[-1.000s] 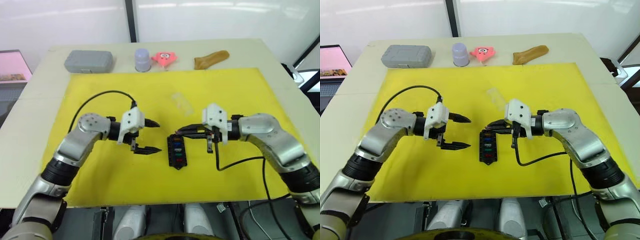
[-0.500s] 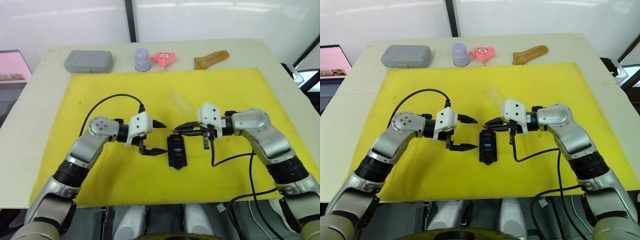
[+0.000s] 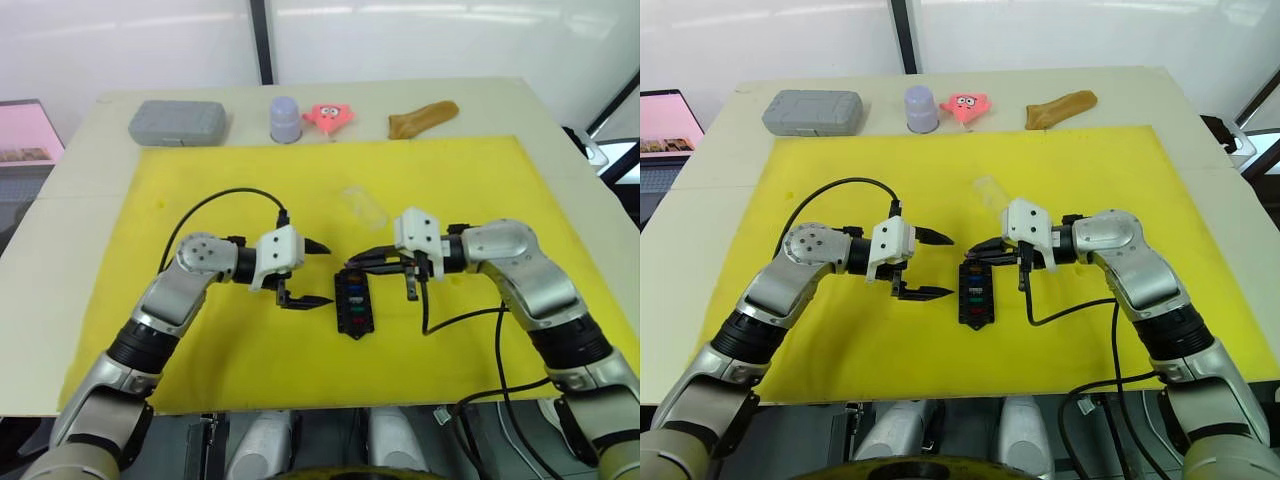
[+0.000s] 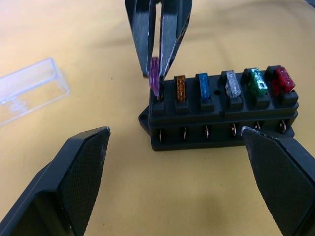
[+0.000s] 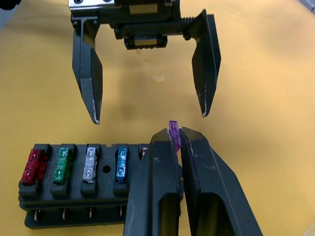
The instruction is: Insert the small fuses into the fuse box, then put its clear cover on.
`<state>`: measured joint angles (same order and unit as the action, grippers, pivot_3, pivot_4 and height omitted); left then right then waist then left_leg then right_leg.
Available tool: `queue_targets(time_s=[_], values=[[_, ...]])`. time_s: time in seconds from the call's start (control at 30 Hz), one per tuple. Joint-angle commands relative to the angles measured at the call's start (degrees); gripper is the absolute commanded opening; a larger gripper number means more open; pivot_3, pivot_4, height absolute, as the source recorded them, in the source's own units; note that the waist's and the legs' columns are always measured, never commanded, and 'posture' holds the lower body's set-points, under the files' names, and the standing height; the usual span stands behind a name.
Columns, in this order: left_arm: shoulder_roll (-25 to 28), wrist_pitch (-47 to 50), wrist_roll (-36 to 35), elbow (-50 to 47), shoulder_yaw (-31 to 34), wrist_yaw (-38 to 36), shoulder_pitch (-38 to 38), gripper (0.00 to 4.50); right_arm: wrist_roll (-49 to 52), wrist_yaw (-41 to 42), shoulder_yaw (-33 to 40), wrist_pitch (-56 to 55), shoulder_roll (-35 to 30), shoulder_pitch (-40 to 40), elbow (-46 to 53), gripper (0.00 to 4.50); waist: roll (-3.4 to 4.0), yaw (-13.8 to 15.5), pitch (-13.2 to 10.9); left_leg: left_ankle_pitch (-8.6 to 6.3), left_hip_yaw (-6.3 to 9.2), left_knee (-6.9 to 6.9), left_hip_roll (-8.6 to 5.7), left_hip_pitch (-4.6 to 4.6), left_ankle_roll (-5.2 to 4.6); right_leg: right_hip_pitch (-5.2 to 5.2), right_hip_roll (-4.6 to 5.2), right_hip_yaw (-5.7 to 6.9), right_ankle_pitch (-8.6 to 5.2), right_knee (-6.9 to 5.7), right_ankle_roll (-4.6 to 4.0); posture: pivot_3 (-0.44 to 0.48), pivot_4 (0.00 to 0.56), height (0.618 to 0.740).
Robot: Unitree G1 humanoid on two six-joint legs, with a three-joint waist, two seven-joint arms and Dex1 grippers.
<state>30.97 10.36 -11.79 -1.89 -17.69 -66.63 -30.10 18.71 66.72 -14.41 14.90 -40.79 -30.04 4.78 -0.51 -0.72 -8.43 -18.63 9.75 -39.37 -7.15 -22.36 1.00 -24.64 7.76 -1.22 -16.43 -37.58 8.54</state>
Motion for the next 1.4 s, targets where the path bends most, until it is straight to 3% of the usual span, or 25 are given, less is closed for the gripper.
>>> queue_targets(time_s=[0.03, 1.4], values=[[0.49, -0.71, -0.10, -1.64, 0.88, -0.33, -0.28, 4.49, -0.46, 0.08, 1.24, -0.17, 0.23, 0.06, 1.95, 0.00, 0.00, -0.05, 0.00, 0.00, 0.00, 0.00, 0.00, 0.00, 0.00, 0.00, 0.00, 0.00, 0.00, 0.00, 0.00, 0.000, 0.150, 0.740], [0.47, 1.52, 0.11, -0.97, 0.31, -1.24, -1.96, 4.49, -3.04, 1.50, 1.60, -1.58, 1.88, -1.47, -1.97, 0.00, 0.00, -0.09, 0.00, 0.00, 0.00, 0.00, 0.00, 0.00, 0.00, -0.01, 0.00, 0.00, 0.00, -0.02, 0.00, 0.000, 0.150, 0.740]])
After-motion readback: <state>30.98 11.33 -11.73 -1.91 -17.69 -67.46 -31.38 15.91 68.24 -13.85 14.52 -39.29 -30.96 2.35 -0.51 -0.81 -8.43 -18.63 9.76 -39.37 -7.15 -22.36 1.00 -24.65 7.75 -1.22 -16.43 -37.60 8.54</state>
